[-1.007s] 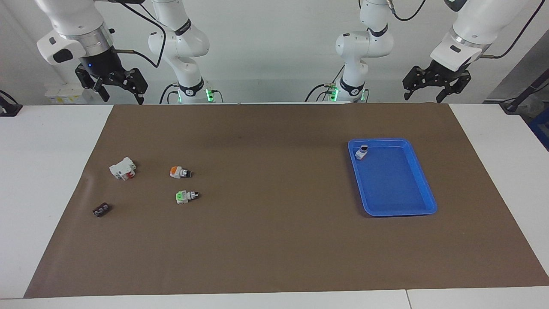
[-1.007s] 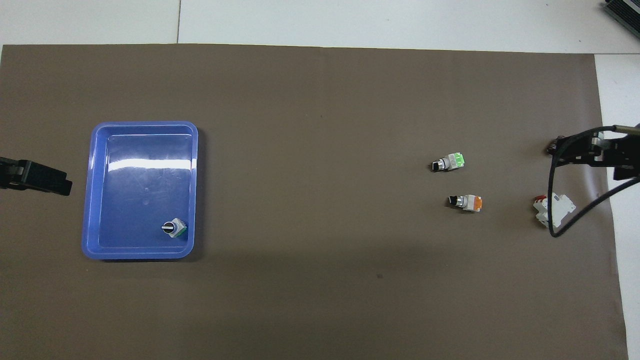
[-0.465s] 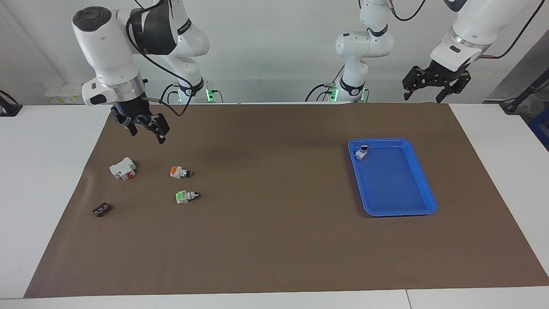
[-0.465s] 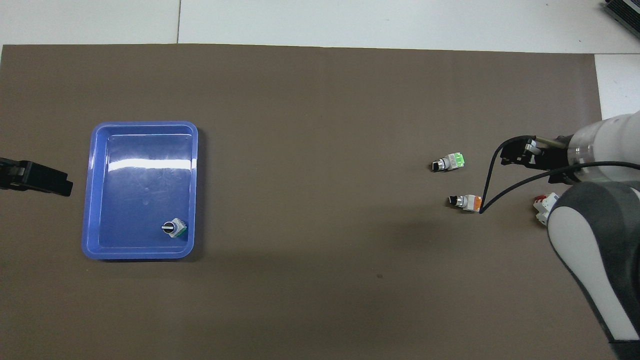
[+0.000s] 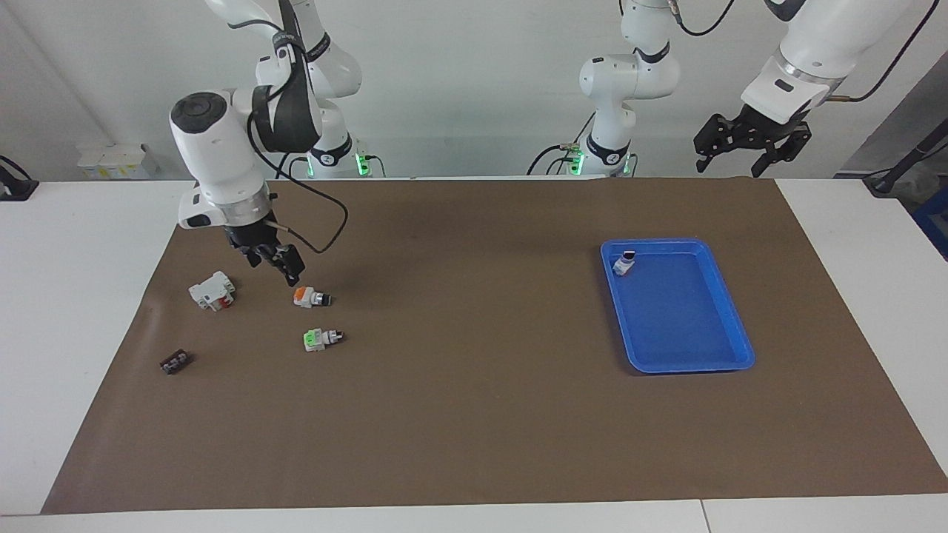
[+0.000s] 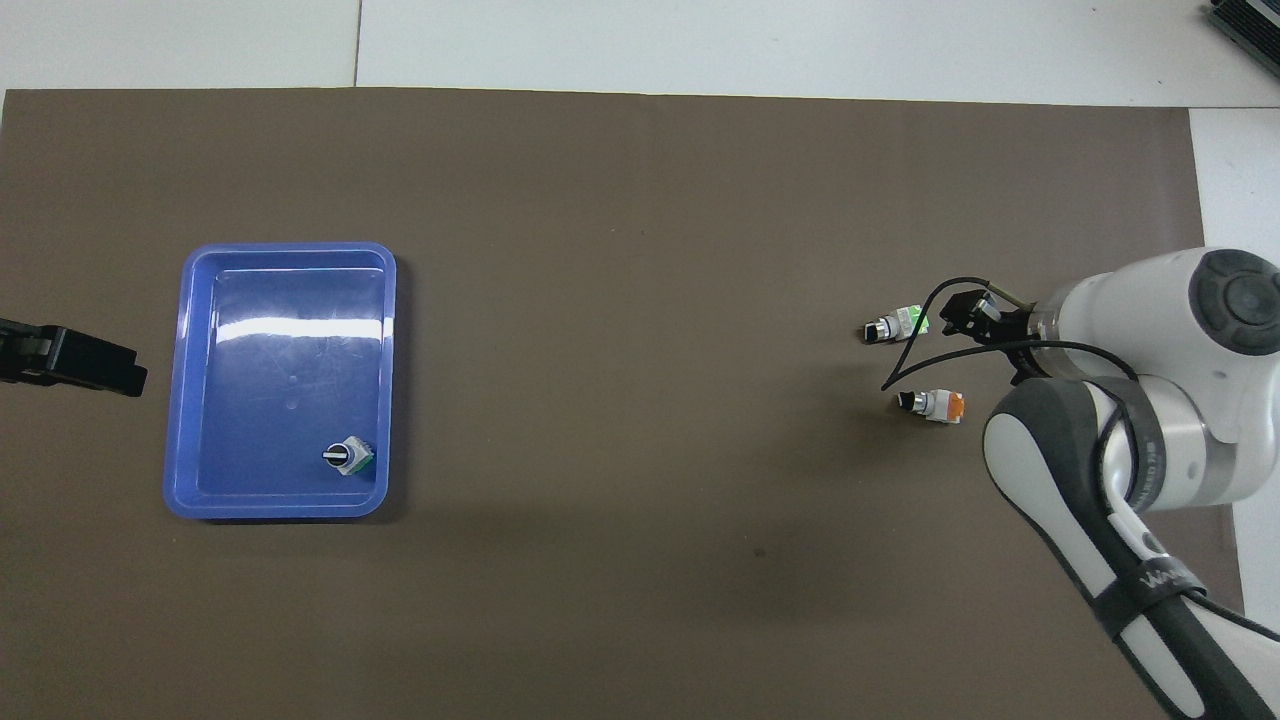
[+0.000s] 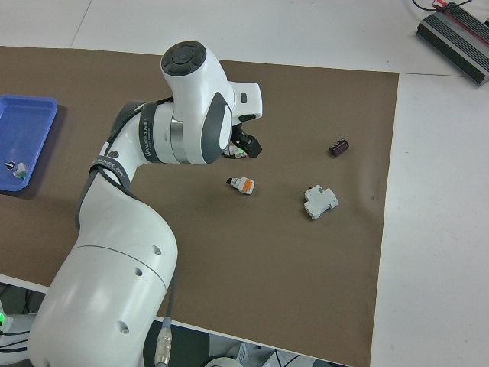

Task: Turn and place switch with both arms
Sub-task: 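Move the right gripper down over the orange-topped switch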

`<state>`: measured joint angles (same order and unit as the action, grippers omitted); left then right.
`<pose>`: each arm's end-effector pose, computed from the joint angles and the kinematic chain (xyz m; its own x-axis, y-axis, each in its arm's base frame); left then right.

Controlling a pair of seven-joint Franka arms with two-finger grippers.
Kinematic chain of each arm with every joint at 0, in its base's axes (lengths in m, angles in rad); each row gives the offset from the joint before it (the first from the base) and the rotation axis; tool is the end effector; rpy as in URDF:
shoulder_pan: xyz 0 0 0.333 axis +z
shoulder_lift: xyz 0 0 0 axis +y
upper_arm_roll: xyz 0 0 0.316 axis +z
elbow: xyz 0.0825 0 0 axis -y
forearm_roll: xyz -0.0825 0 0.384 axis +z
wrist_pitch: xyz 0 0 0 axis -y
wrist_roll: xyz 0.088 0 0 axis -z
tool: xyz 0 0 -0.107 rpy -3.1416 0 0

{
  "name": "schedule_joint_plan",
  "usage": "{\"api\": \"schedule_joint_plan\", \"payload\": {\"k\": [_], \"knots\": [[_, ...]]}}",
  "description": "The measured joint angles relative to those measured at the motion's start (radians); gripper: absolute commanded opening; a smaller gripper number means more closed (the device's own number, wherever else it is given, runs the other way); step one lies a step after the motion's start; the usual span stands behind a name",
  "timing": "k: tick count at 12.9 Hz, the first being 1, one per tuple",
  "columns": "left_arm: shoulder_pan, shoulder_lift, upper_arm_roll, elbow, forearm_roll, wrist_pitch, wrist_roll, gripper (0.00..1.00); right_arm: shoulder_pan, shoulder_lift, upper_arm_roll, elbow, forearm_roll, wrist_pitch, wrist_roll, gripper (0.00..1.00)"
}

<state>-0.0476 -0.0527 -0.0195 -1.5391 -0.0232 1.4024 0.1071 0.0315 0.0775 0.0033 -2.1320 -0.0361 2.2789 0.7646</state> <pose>0.5188 -0.0380 0.6535 0.9809 -0.1768 -0.0810 -0.1748 -0.9841 0.0309 0.5591 0.0186 0.3783 0.7577 -0.6489 0.0697 -0.6488 -0.7605 -0.0270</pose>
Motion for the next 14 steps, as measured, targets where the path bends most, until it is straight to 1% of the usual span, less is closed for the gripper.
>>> {"api": "schedule_joint_plan", "payload": {"k": [3, 5, 8, 12, 13, 14], "knots": [[0.000, -0.001, 0.000, 0.000, 0.000, 0.000, 0.000, 1.00, 0.000, 0.031, 0.000, -0.077, 0.007, 0.105, 0.209, 1.00], [0.000, -0.001, 0.000, -0.001, 0.000, 0.000, 0.000, 1.00, -0.004, 0.037, -0.001, -0.105, 0.034, 0.121, 0.285, 1.00], [0.000, -0.001, 0.000, -0.002, 0.000, 0.000, 0.000, 1.00, -0.040, 0.046, -0.001, -0.122, 0.121, 0.125, 0.298, 0.99], [0.000, -0.001, 0.000, -0.002, 0.000, 0.000, 0.000, 1.00, -0.048, 0.050, 0.001, -0.147, 0.179, 0.131, 0.299, 0.95], [0.000, -0.001, 0.000, -0.002, 0.000, 0.000, 0.000, 1.00, -0.047, 0.051, 0.002, -0.156, 0.194, 0.136, 0.299, 0.85], [0.000, -0.001, 0.000, -0.003, 0.000, 0.000, 0.000, 1.00, -0.047, 0.051, 0.002, -0.163, 0.210, 0.138, 0.299, 0.51]]}}
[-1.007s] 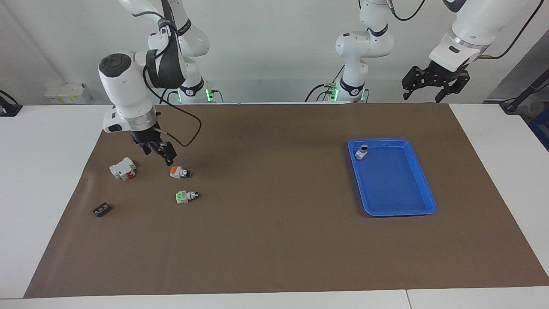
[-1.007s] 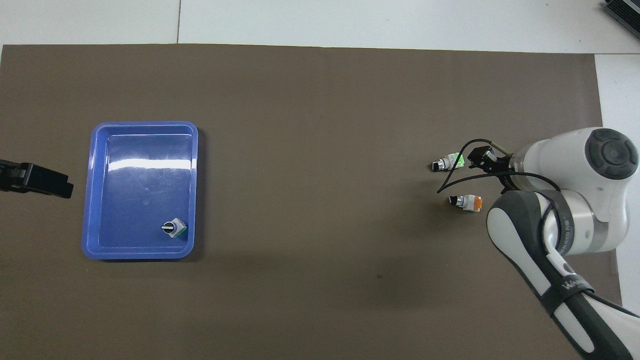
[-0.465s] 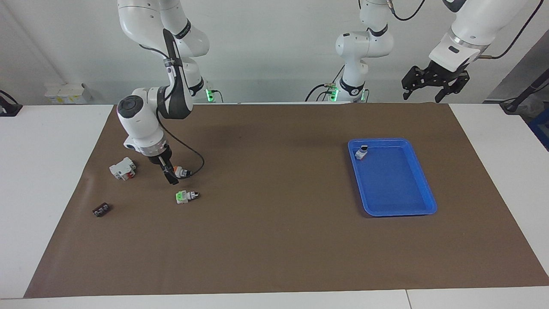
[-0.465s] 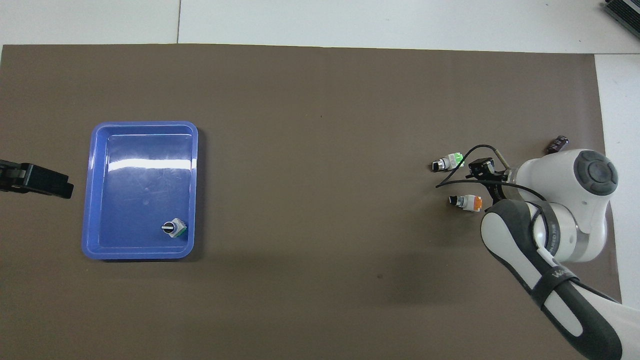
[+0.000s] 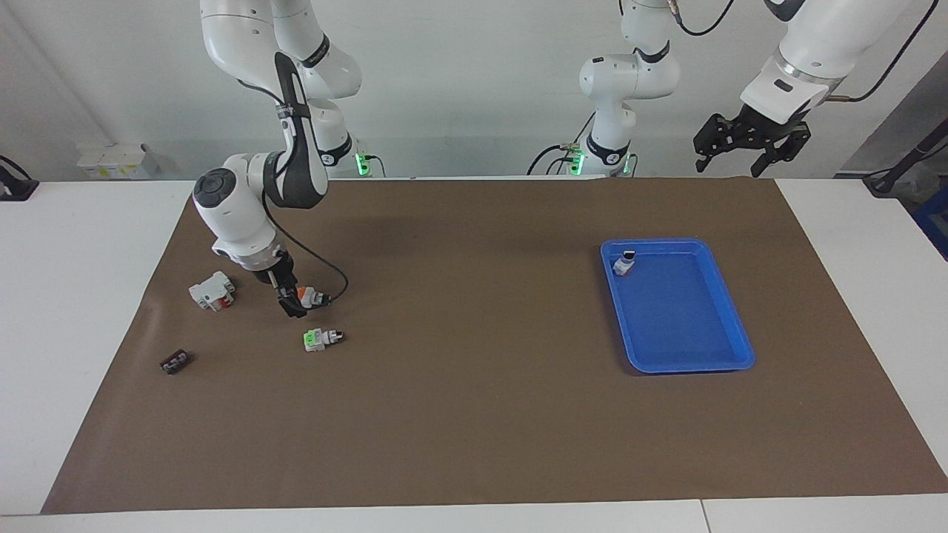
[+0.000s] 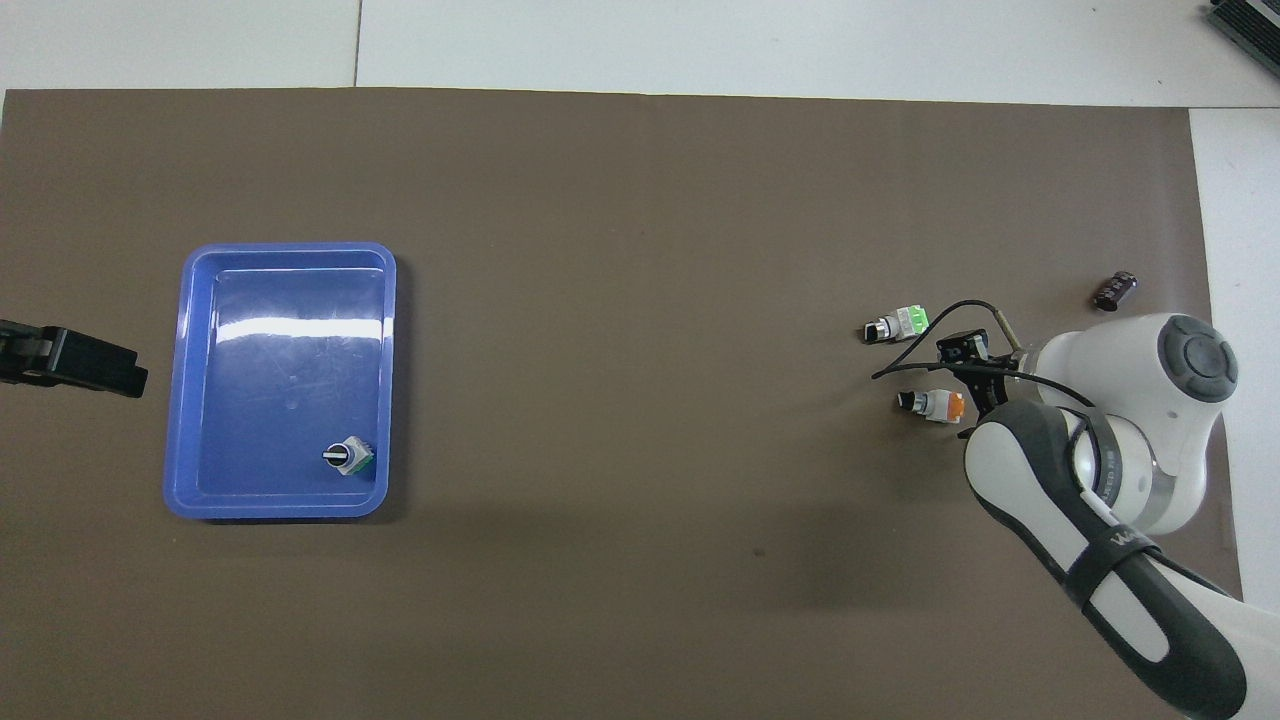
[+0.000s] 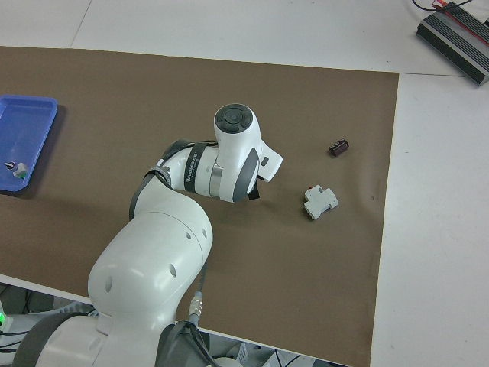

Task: Turn and place switch with both arms
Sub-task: 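Move the right gripper down over the orange-topped switch, then close the right gripper on the orange-topped switch and lift it, then carry the switch toward the tray while the left gripper reaches toward it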

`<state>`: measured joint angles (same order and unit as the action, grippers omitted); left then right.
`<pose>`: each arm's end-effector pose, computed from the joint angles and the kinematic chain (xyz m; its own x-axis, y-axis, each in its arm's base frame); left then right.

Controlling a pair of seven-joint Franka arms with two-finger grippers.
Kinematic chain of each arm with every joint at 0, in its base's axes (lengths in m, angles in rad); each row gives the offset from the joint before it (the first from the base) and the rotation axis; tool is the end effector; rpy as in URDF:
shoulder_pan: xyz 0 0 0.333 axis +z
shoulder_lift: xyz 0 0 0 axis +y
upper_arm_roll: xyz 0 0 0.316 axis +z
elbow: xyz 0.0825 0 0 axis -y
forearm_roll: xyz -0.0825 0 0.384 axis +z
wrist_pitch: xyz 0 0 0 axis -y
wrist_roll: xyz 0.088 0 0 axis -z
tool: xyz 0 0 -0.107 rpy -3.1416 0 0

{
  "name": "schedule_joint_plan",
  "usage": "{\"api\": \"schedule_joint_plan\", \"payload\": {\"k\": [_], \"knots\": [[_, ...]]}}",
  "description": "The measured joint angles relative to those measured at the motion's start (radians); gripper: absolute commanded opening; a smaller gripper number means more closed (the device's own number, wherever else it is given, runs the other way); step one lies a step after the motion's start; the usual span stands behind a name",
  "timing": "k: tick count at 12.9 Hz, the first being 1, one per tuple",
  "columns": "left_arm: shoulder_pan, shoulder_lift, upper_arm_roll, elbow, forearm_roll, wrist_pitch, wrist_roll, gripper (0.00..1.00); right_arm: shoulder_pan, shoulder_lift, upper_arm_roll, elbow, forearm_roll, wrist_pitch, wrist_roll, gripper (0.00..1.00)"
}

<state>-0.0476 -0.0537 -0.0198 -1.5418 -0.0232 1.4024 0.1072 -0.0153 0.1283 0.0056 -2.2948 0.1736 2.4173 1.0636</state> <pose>0.5184 -0.0381 0.6528 0.9807 -0.1772 -0.0827 -0.1752 -0.9841 0.0311 0.5245 -0.0042 0.2936 0.3589 -0.9273 -0.1065 -0.9334 -0.3562 -0.0439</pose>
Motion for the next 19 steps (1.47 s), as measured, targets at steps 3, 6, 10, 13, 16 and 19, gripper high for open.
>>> {"api": "schedule_joint_plan", "payload": {"k": [3, 6, 10, 13, 16, 19], "knots": [[0.000, 0.000, 0.000, 0.000, 0.000, 0.000, 0.000, 1.00, 0.000, 0.000, 0.000, -0.004, 0.004, 0.000, -0.008, 0.00], [0.000, 0.000, 0.000, -0.001, 0.000, 0.000, 0.000, 1.00, -0.002, 0.000, 0.000, -0.005, 0.016, 0.001, -0.042, 0.00], [0.000, 0.000, 0.000, -0.001, 0.000, 0.000, 0.000, 1.00, 0.002, -0.007, 0.008, 0.018, 0.209, -0.051, -0.098, 0.00], [0.000, -0.001, 0.000, -0.001, 0.000, 0.000, 0.000, 1.00, 0.009, -0.036, 0.012, 0.131, 0.399, -0.274, -0.125, 0.00], [0.000, -0.004, -0.015, 0.000, -0.018, 0.000, -0.001, 0.90, 0.009, -0.066, 0.014, 0.242, 0.546, -0.533, -0.125, 0.00], [-0.001, -0.005, -0.019, 0.000, -0.142, -0.003, -0.039, 0.90, 0.009, -0.134, 0.055, 0.275, 0.682, -0.630, -0.036, 0.00]]}}
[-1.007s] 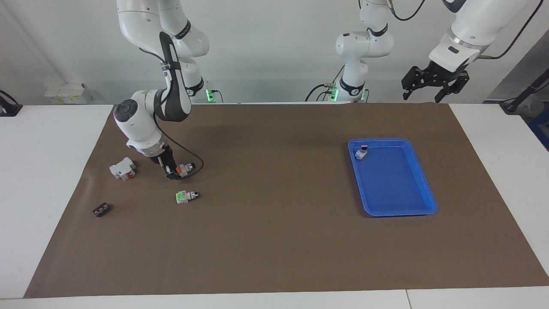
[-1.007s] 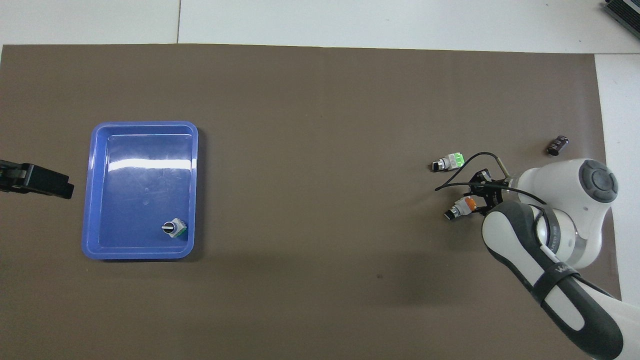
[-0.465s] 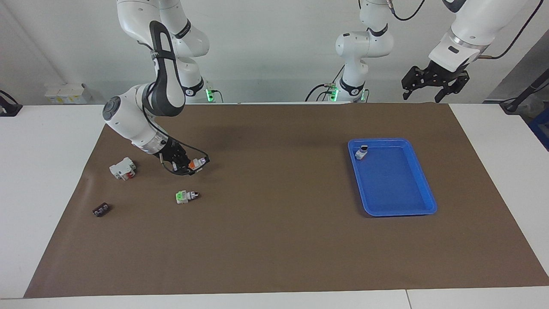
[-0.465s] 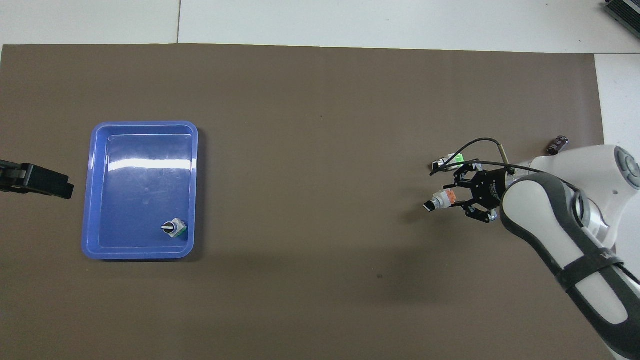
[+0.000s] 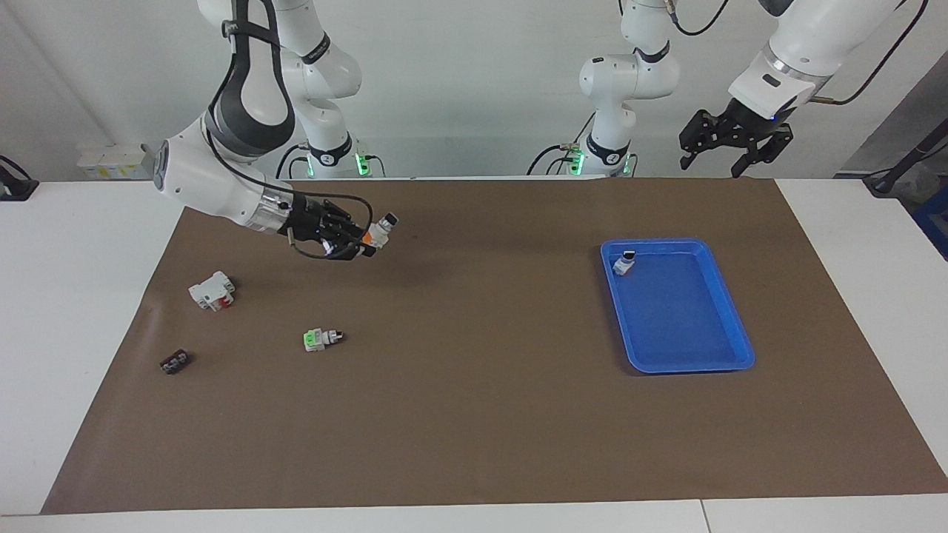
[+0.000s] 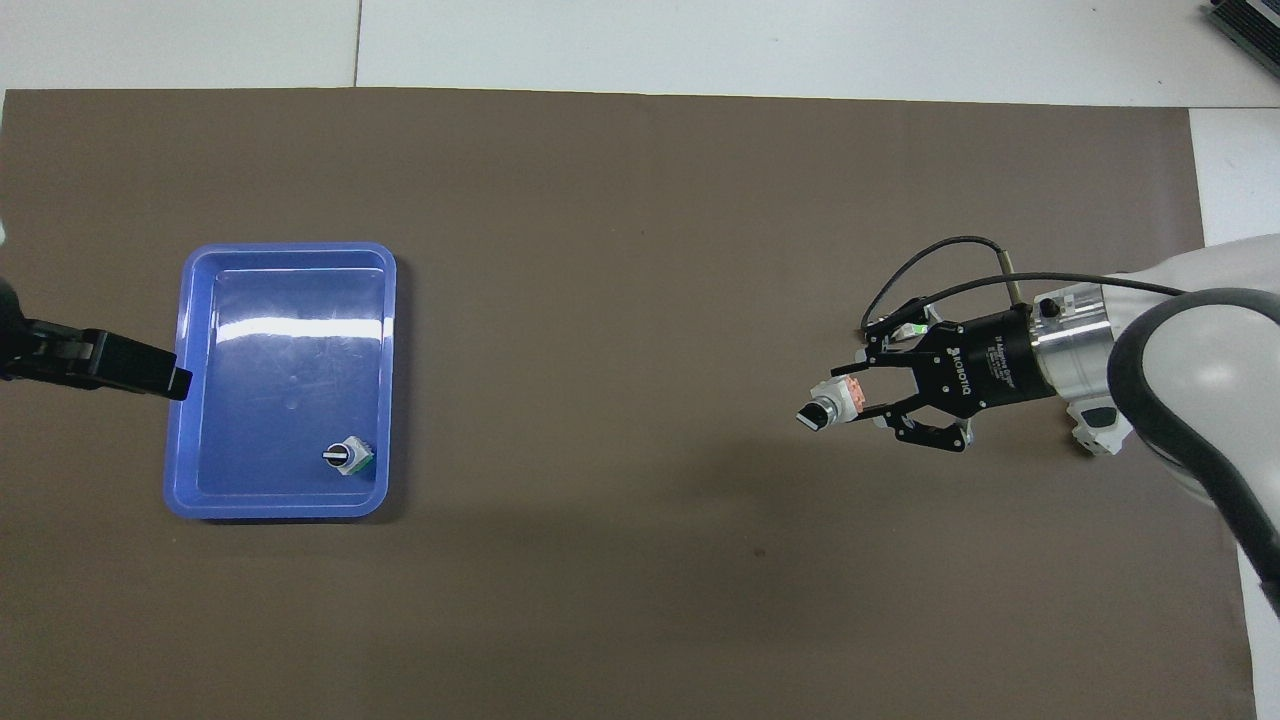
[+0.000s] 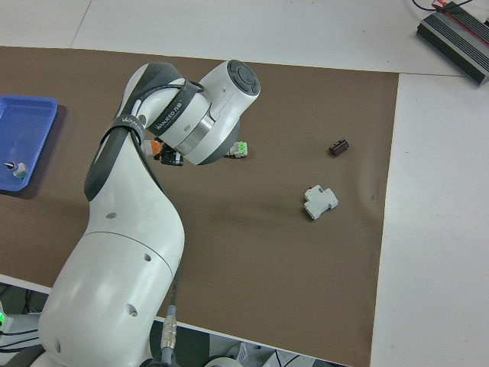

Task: Turn and place switch with both arms
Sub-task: 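Carry the switch toward the tray while the left gripper reaches toward it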

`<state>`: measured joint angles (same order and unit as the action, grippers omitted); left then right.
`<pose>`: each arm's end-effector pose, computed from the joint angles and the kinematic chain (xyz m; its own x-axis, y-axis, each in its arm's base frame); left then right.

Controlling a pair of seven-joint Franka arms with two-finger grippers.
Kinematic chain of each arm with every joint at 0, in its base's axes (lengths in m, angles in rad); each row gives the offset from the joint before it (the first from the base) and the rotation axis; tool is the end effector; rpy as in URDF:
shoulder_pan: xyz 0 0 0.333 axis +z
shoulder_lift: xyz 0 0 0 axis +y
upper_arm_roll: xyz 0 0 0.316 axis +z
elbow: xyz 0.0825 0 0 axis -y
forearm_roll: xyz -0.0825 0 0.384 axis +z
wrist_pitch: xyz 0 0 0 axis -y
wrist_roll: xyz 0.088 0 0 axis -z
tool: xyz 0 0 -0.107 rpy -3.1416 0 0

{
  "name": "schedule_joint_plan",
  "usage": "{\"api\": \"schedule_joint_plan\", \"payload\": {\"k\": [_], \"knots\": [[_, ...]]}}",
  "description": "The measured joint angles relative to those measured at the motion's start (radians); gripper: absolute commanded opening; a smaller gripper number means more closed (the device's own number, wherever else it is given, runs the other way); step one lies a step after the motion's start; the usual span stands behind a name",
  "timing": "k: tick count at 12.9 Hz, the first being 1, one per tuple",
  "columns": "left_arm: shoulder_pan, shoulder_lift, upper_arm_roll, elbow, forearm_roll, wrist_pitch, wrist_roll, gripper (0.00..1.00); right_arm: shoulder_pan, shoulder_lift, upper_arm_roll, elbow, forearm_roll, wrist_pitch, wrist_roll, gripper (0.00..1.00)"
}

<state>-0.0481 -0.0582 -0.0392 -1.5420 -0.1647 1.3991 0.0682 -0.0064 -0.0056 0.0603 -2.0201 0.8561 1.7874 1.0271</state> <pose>0.5141 -0.0655 0.6563 0.9809 -0.1812 -0.0712 -0.1674 -0.9718 0.1663 0.5330 0.0935 0.4617 0.2445 -0.6328 -0.7346 -0.9622 -0.2524 -0.1029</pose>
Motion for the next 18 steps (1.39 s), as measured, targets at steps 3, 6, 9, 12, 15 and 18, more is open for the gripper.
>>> {"api": "schedule_joint_plan", "payload": {"k": [3, 6, 9, 12, 15, 18], "knots": [[0.000, 0.000, -0.002, 0.000, -0.154, 0.000, -0.117, 0.90, 0.001, -0.054, 0.120, 0.053, 0.033, -0.015, 0.237, 0.00], [0.000, -0.001, -0.002, -0.010, -0.316, 0.002, -0.285, 0.90, 0.005, -0.056, 0.222, 0.129, 0.044, -0.004, 0.400, 0.00], [0.000, -0.012, -0.008, -0.055, -0.431, 0.031, -0.451, 0.87, 0.065, -0.050, 0.254, 0.150, 0.095, 0.138, 0.500, 0.00], [-0.001, -0.026, -0.036, -0.083, -0.528, 0.054, -0.699, 0.87, 0.160, -0.035, 0.257, 0.153, 0.096, 0.313, 0.628, 0.00], [-0.001, -0.036, -0.081, -0.091, -0.557, 0.110, -0.893, 0.55, 0.195, -0.020, 0.257, 0.156, 0.097, 0.377, 0.655, 0.00], [-0.001, -0.040, -0.130, -0.123, -0.560, 0.217, -1.014, 0.55, 0.255, 0.025, 0.258, 0.184, 0.097, 0.476, 0.689, 0.00]]}}
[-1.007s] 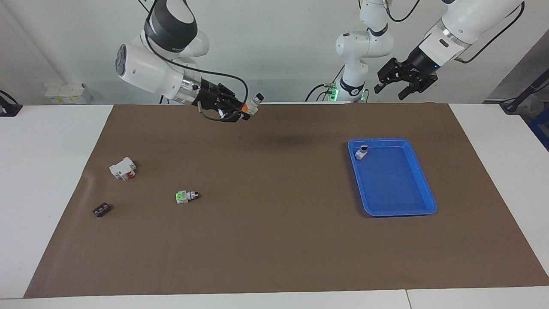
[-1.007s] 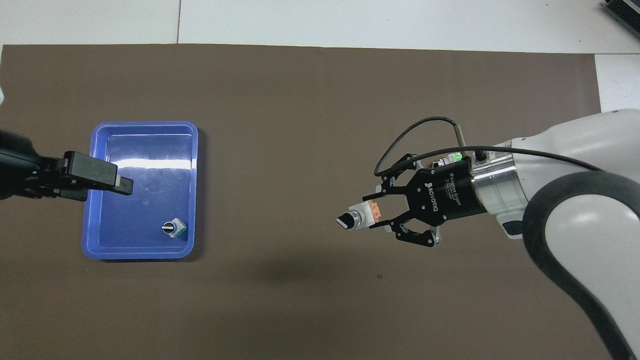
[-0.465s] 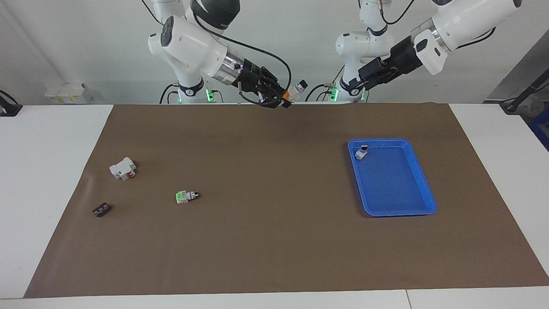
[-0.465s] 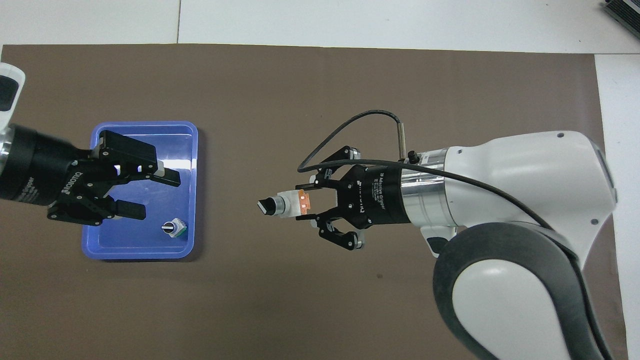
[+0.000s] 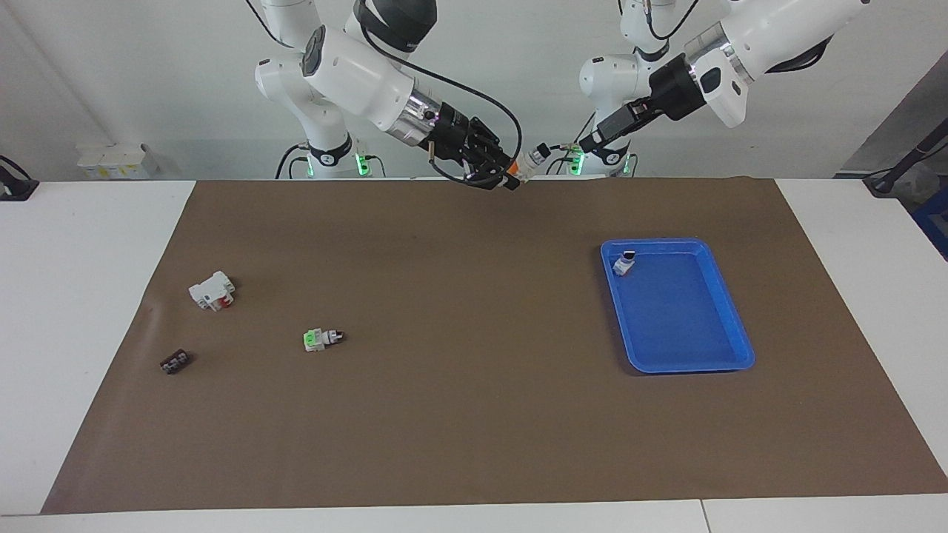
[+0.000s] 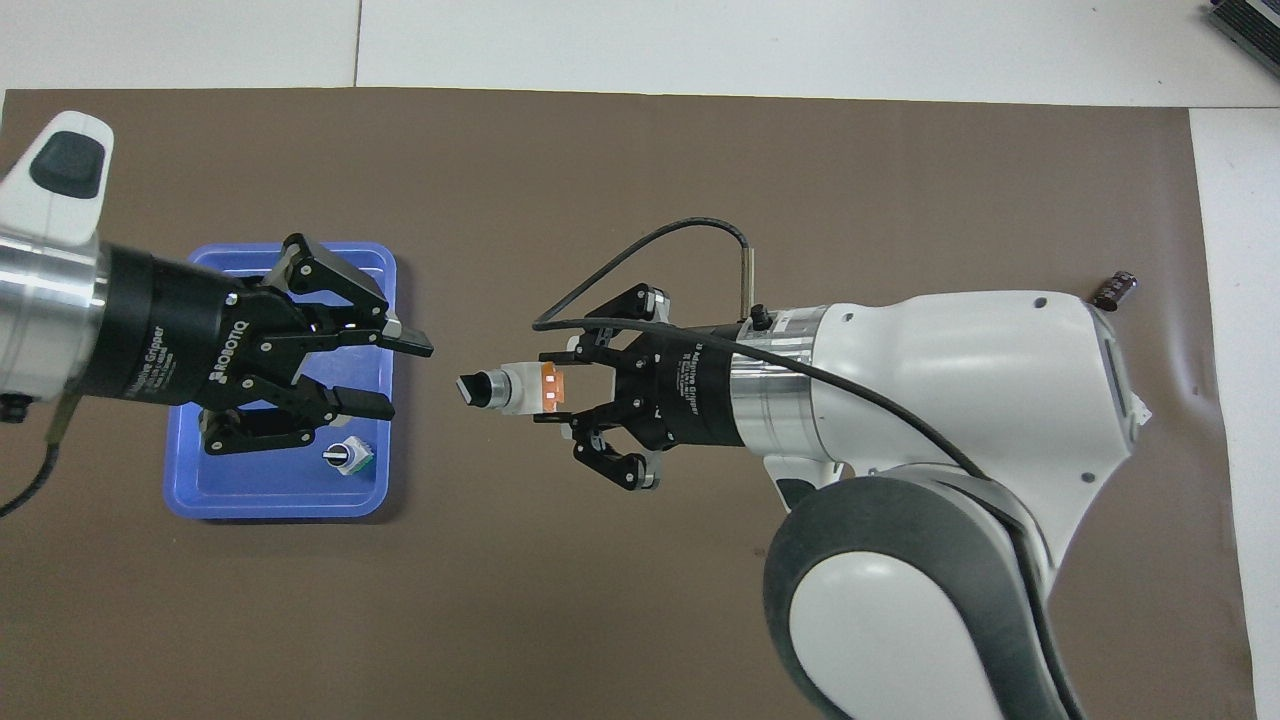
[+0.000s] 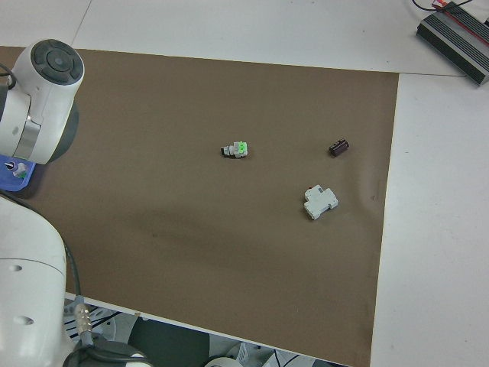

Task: Turn and place switch with both arms
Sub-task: 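Carry the switch toward the tray while the left gripper reaches toward it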

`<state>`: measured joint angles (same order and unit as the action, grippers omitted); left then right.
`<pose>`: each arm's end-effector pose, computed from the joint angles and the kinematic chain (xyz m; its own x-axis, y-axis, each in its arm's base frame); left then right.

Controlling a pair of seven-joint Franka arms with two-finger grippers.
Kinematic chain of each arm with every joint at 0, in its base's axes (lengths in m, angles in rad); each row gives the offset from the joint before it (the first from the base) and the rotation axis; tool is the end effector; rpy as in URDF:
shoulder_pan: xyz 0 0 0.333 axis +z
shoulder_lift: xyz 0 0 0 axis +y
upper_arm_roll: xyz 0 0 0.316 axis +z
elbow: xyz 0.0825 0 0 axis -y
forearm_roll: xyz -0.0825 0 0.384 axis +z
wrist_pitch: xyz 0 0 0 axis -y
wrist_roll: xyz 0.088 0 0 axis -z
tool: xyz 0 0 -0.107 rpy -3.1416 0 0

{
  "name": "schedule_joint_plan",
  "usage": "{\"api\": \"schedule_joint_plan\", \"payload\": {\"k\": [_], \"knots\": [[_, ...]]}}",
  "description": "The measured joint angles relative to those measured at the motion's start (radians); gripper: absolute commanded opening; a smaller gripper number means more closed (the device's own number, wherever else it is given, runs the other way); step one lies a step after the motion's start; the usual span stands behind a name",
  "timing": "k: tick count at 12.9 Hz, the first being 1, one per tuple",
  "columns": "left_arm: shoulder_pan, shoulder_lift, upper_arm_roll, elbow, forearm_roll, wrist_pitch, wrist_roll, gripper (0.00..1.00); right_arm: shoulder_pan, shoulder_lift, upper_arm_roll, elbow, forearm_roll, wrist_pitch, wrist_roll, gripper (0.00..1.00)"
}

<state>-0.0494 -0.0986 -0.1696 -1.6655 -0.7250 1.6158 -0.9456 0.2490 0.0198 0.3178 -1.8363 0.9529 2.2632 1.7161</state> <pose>0.4997 -0.1863 0.6610 0.7091 0.4910 -0.5061 0.6987 -0.5859 0.4105 0.5010 0.3424 0.5663 -0.0291 -0.6028 -0.7973 -0.9969 0.0754 -0.0206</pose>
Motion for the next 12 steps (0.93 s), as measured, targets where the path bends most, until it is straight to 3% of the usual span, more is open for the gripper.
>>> {"api": "schedule_joint_plan", "payload": {"k": [8, 9, 12], "knots": [[0.003, -0.029, -0.030, -0.059, -0.001, 0.067, -0.028, 0.49, 0.015, 0.038, -0.002, 0.035, 0.000, 0.014, 0.007, 0.00], [0.003, -0.030, -0.026, -0.059, -0.001, 0.073, -0.028, 0.45, 0.015, 0.038, -0.002, 0.035, 0.000, 0.014, 0.007, 0.00], [0.003, -0.030, -0.021, -0.059, -0.001, 0.082, -0.028, 0.19, 0.015, 0.039, -0.002, 0.035, 0.000, 0.014, 0.007, 0.00]]}}
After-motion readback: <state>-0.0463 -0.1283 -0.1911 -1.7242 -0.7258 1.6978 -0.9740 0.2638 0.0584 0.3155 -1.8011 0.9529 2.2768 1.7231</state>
